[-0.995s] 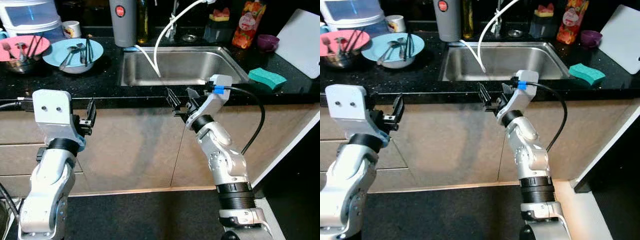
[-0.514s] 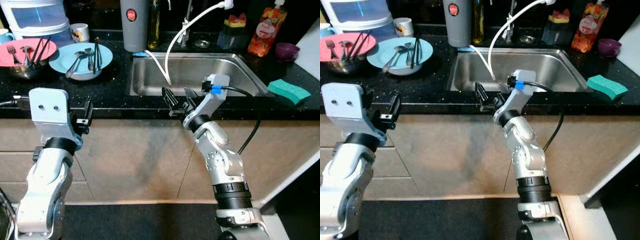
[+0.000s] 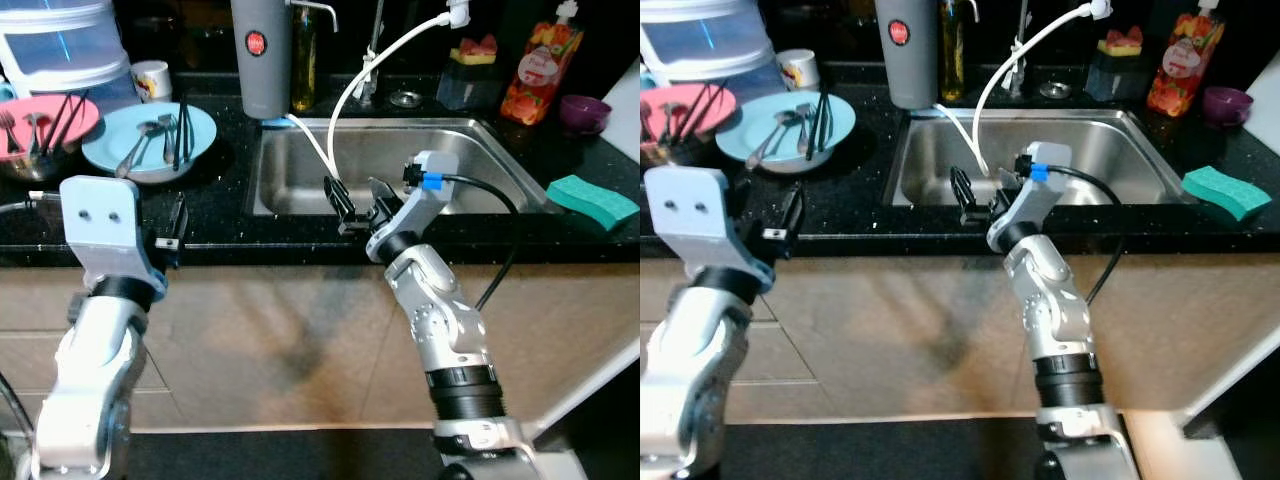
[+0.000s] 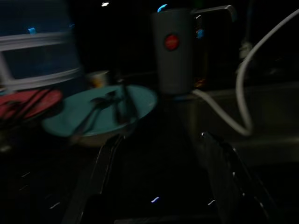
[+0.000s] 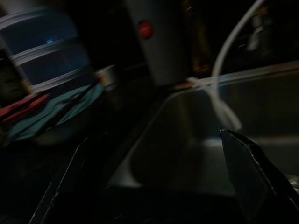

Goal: Kitchen organization

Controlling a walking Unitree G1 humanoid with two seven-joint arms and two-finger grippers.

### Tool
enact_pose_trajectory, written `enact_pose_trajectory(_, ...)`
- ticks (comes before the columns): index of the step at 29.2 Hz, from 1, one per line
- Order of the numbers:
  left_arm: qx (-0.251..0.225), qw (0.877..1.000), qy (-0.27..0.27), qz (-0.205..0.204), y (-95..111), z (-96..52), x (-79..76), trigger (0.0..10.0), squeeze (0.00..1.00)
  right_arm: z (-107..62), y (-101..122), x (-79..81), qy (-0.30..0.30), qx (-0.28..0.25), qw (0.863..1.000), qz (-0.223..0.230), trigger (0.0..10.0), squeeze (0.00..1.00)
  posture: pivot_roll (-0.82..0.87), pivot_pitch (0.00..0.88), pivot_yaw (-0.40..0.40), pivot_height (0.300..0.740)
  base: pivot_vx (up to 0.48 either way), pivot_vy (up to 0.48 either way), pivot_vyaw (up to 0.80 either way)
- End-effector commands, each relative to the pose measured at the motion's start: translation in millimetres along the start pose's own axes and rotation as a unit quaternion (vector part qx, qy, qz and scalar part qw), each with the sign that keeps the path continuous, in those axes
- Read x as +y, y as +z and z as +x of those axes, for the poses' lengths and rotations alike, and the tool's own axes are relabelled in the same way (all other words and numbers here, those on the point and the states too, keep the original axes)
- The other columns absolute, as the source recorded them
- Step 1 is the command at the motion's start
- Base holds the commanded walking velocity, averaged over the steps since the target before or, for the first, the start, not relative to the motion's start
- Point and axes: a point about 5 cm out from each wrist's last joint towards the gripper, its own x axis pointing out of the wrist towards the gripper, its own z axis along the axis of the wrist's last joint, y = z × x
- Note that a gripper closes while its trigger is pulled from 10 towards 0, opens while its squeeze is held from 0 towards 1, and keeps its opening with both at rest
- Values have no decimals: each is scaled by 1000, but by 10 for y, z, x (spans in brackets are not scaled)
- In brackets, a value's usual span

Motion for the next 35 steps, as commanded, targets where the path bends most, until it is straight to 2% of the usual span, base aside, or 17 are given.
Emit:
enact_pose_trajectory(1, 3, 1000, 0, 3, -9, -9, 17, 10000, 0, 4, 17, 10, 0, -7, 1000, 0, 10000, 0, 57, 60, 5, 740, 266, 0, 0)
enact_pose_trajectory(35, 0, 1000, -1, 4, 10, 7, 22, 10000, 0, 12, 21, -12, -3, -6, 1000, -2, 10000, 0, 58, 69, 5, 740, 263, 0, 0)
